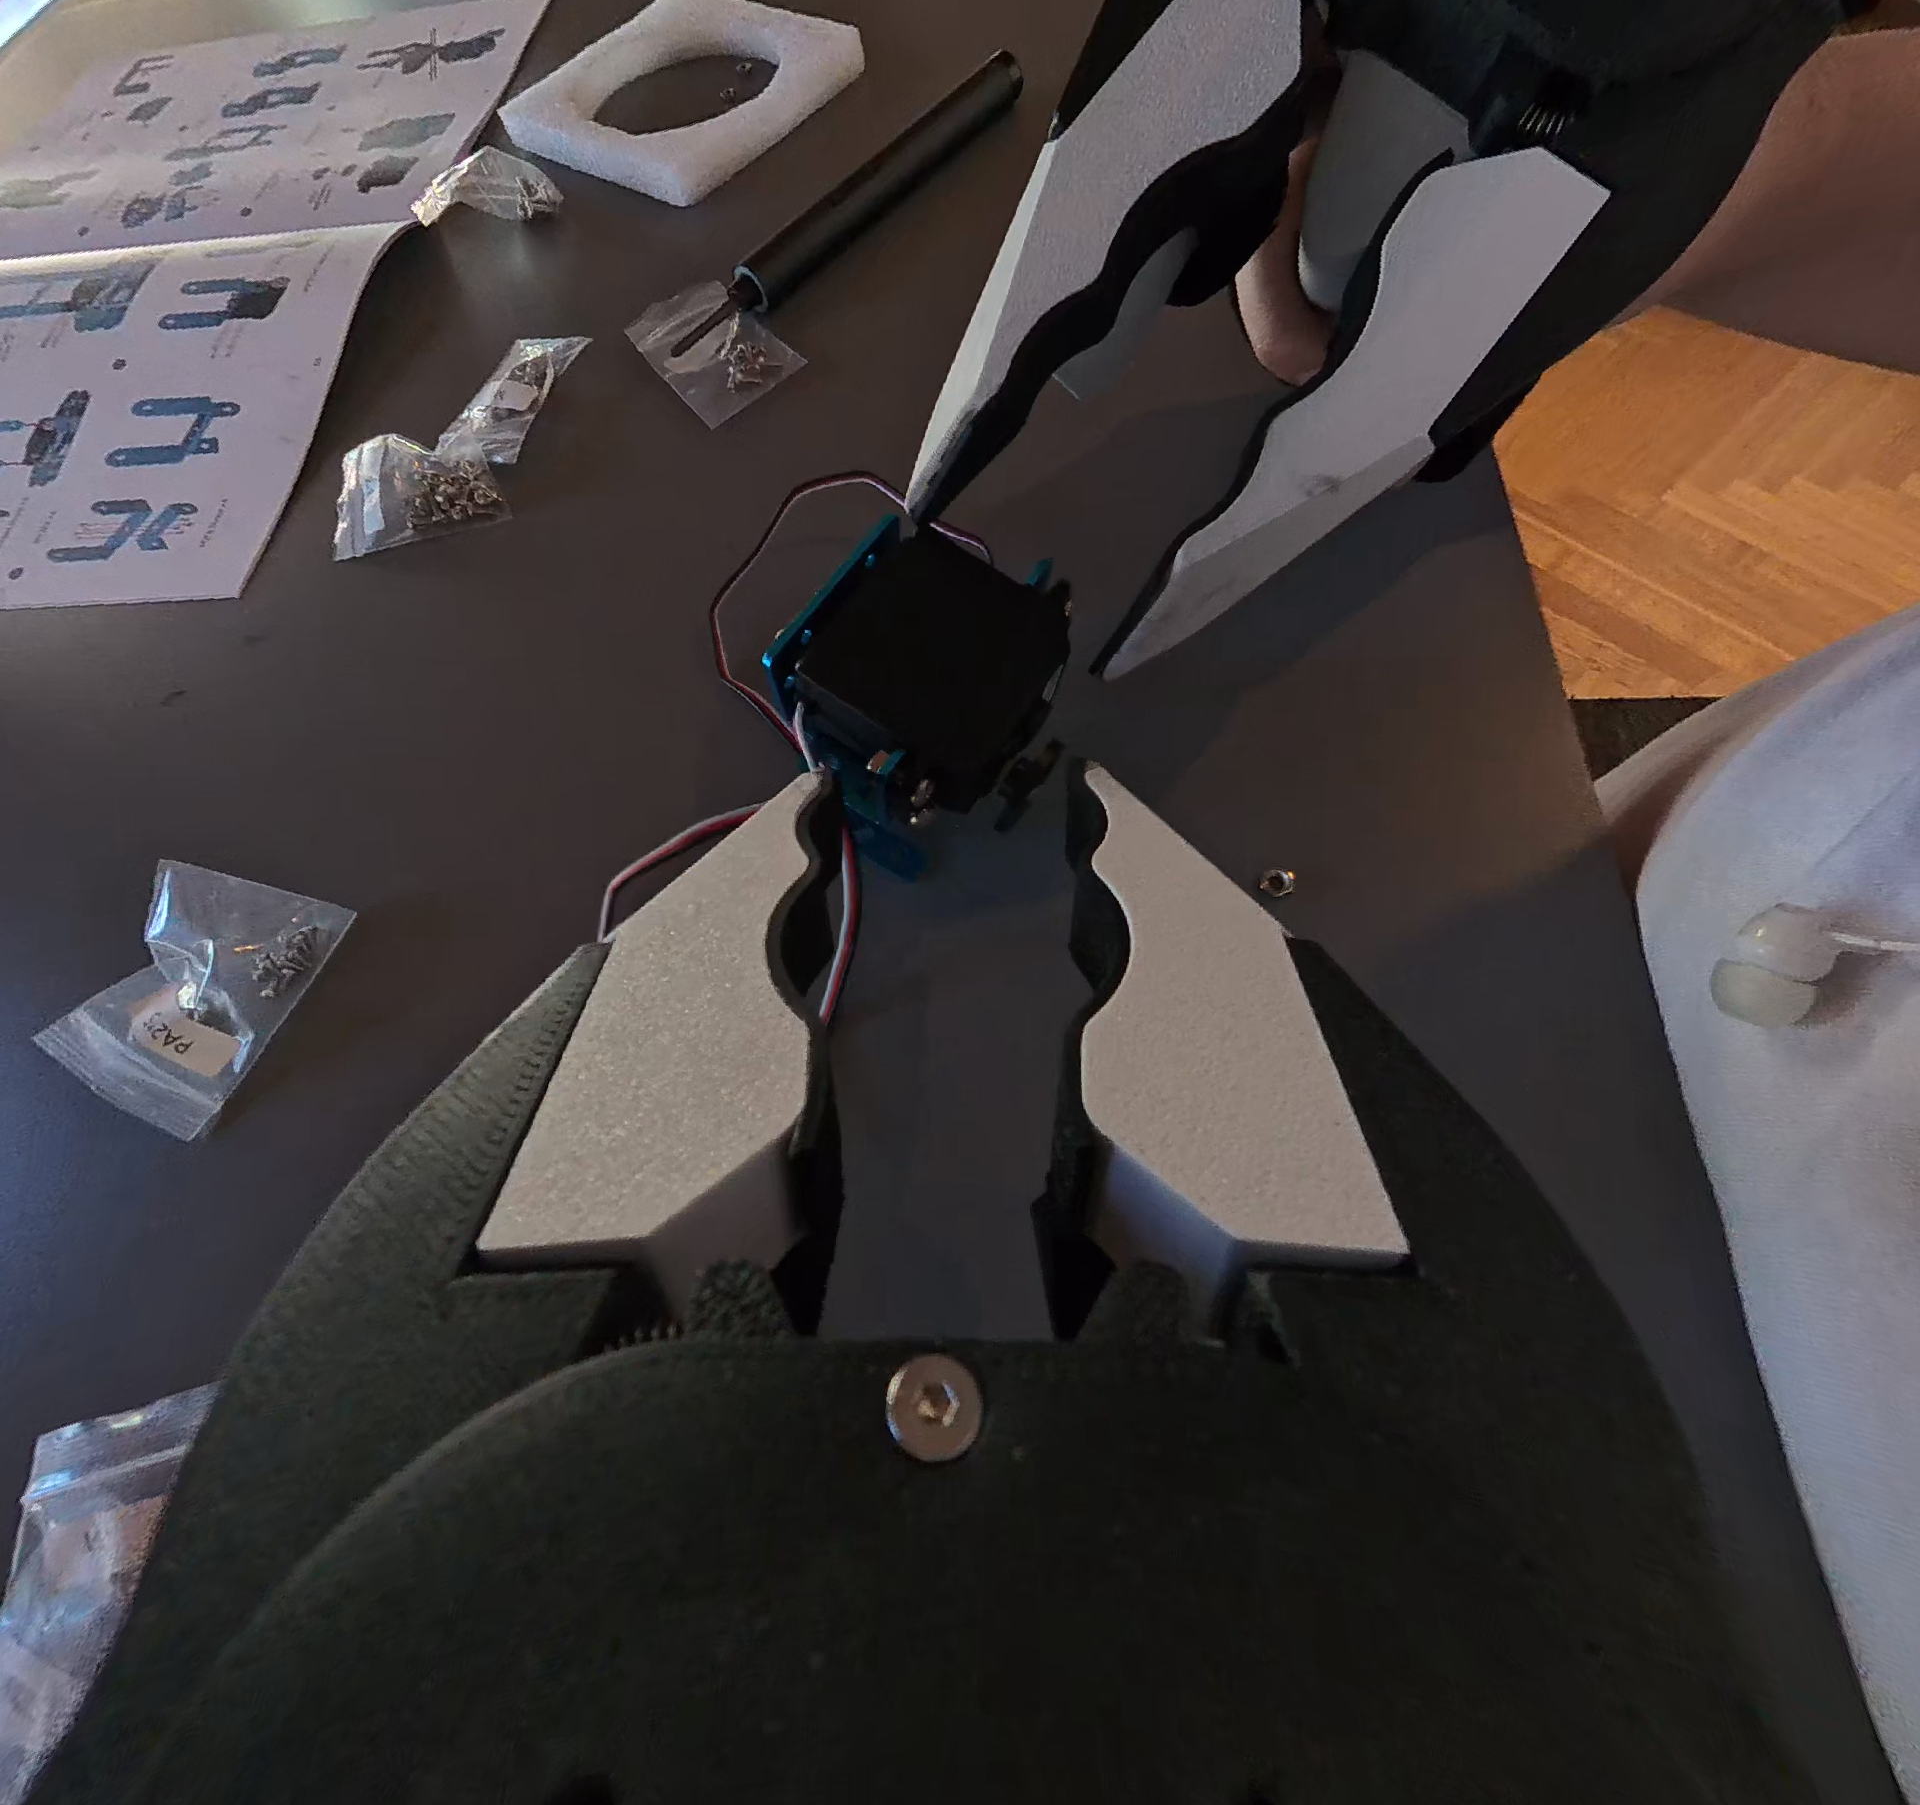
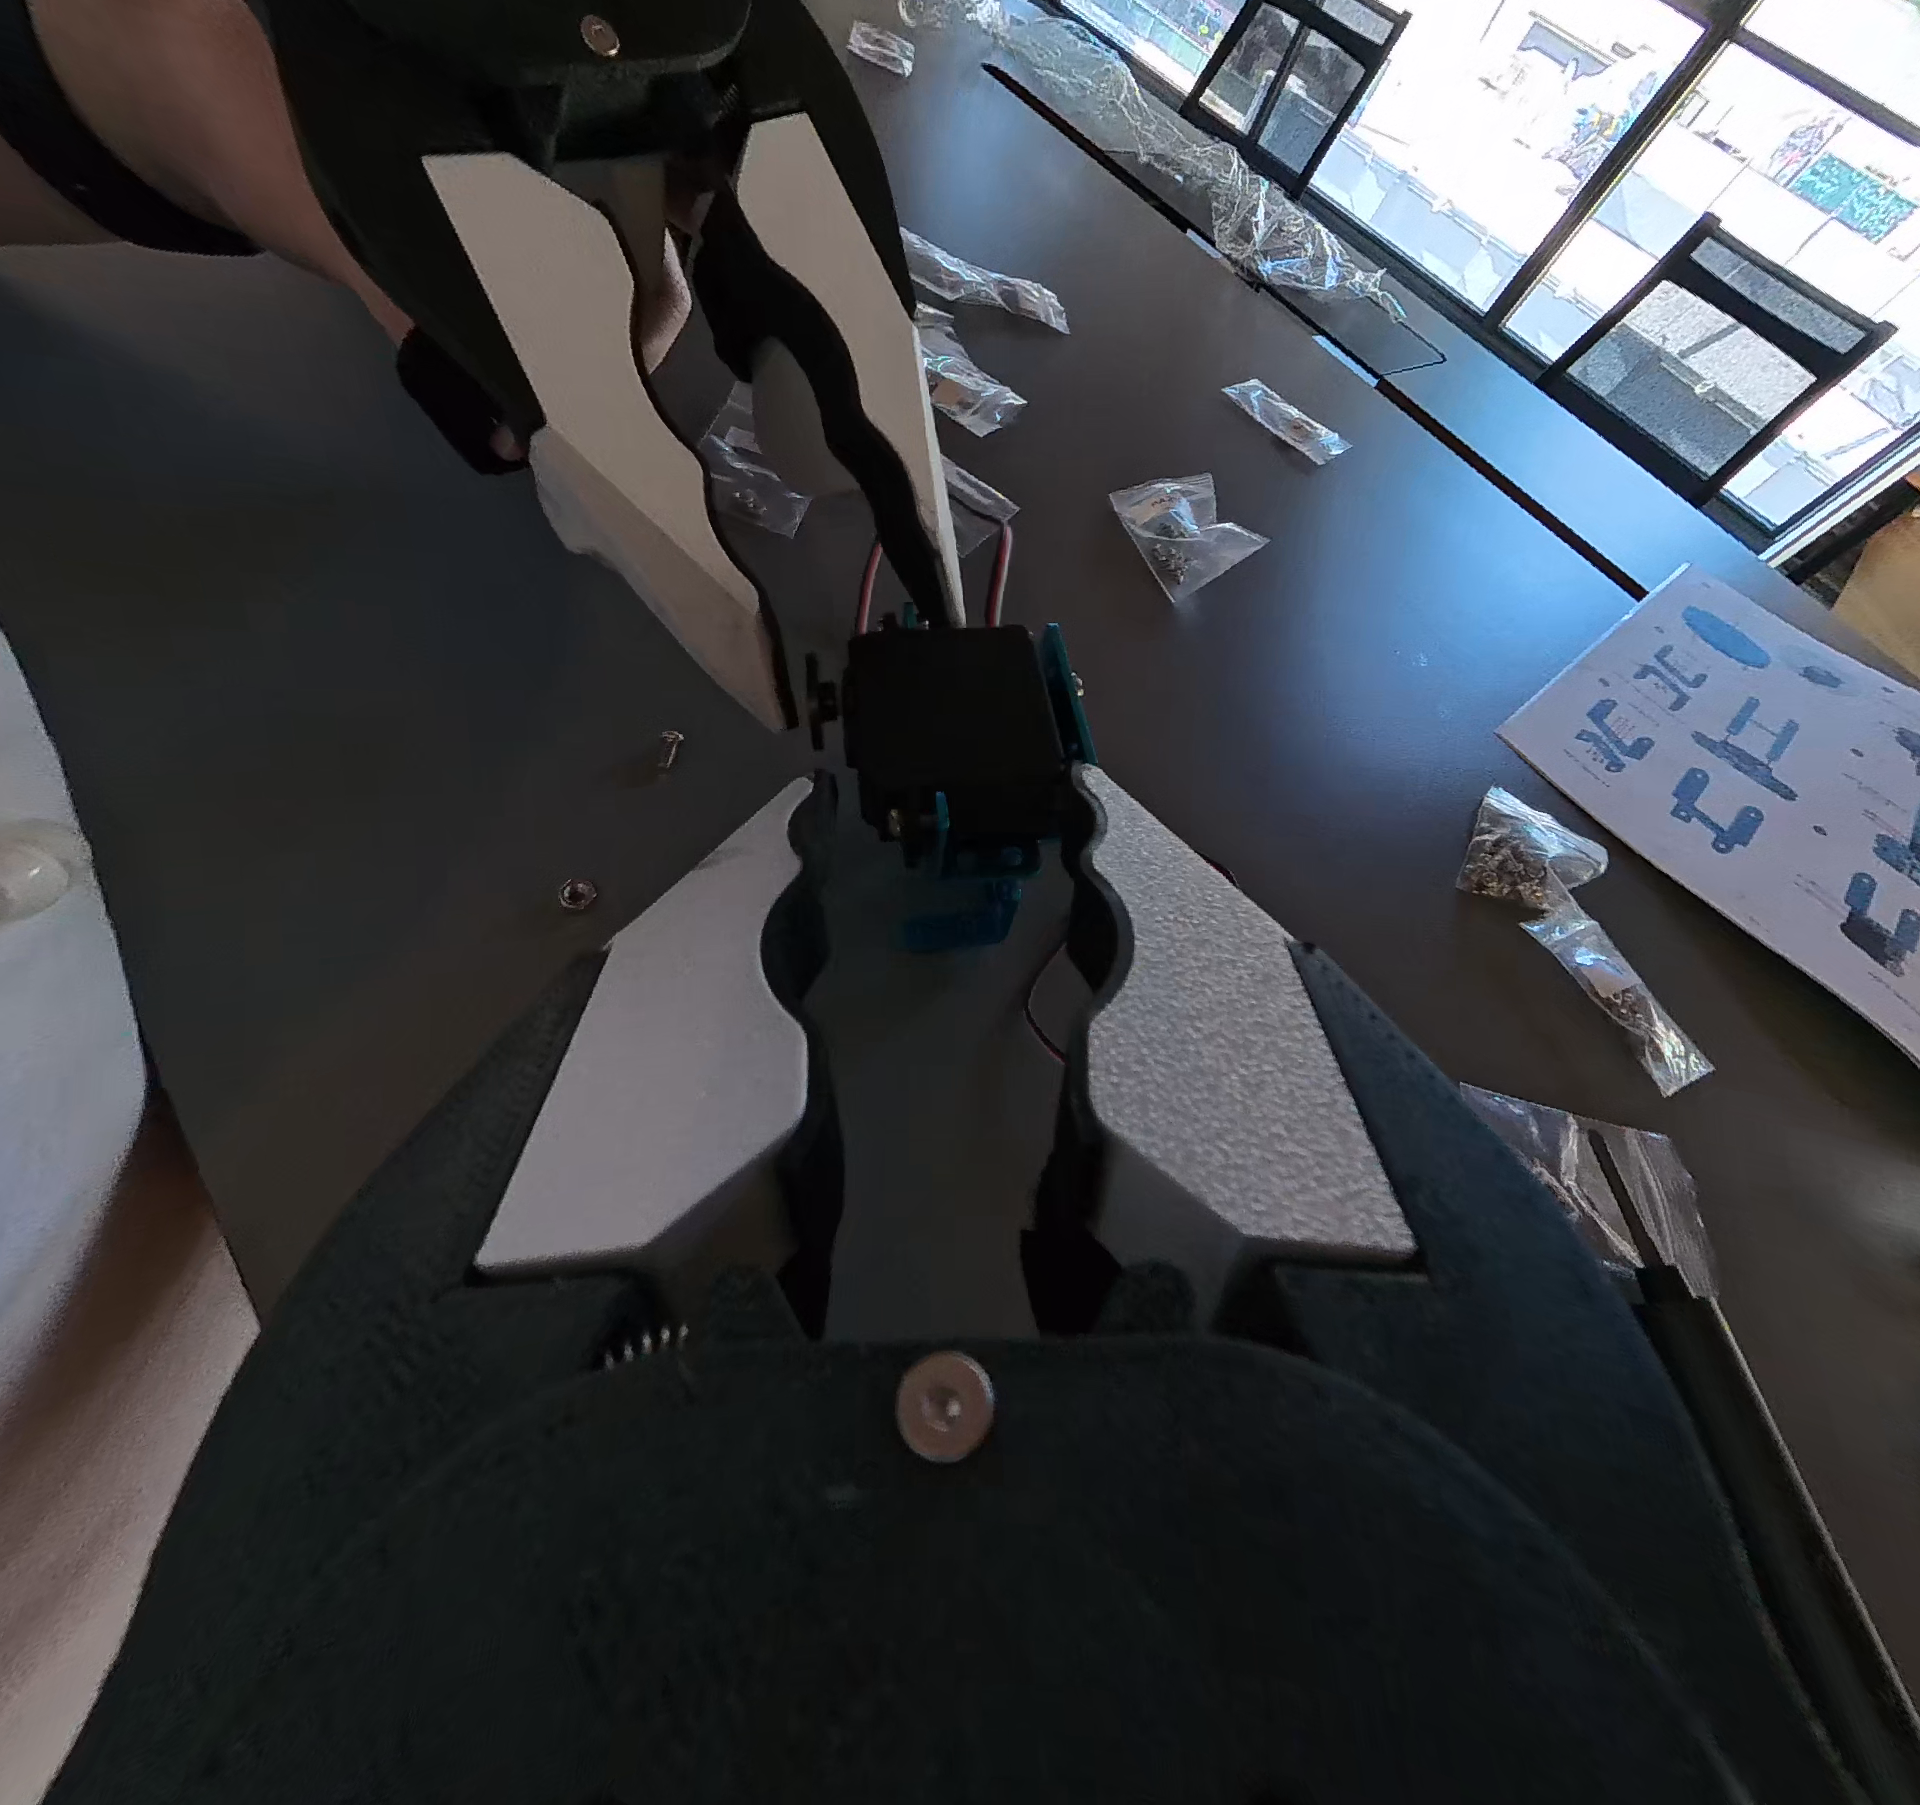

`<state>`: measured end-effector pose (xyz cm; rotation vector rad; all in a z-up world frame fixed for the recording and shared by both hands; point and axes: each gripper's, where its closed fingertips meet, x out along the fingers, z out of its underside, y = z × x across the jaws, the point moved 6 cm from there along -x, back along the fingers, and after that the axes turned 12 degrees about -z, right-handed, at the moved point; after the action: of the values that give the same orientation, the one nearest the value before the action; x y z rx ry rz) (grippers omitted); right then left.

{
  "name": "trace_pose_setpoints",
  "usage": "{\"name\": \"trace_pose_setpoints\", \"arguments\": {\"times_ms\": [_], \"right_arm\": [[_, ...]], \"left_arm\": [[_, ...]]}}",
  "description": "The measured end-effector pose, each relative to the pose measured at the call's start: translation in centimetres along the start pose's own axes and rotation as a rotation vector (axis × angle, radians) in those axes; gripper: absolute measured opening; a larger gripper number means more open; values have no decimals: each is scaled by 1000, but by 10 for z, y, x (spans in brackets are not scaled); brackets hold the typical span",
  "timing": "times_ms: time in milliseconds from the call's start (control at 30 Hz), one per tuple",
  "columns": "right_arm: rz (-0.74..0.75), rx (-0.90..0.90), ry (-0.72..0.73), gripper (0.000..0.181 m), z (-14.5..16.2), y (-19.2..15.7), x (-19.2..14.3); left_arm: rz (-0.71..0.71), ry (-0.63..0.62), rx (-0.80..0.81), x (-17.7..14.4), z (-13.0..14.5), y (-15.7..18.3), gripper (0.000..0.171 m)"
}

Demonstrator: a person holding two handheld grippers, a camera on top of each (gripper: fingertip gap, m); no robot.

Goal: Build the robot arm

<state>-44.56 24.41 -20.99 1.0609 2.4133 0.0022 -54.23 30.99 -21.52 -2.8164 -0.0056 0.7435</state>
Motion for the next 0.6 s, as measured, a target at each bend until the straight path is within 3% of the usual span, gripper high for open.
{"name": "trace_pose_setpoints", "arguments": {"times_ms": [300, 600], "right_arm": [[13, 16, 33, 43, 2, -2, -7], [26, 4, 4, 34, 10, -5, -8]], "left_arm": [[-4, 22, -96, -8, 4, -2, 44], [-21, 25, -91, -11, 3, 0, 45]]}}
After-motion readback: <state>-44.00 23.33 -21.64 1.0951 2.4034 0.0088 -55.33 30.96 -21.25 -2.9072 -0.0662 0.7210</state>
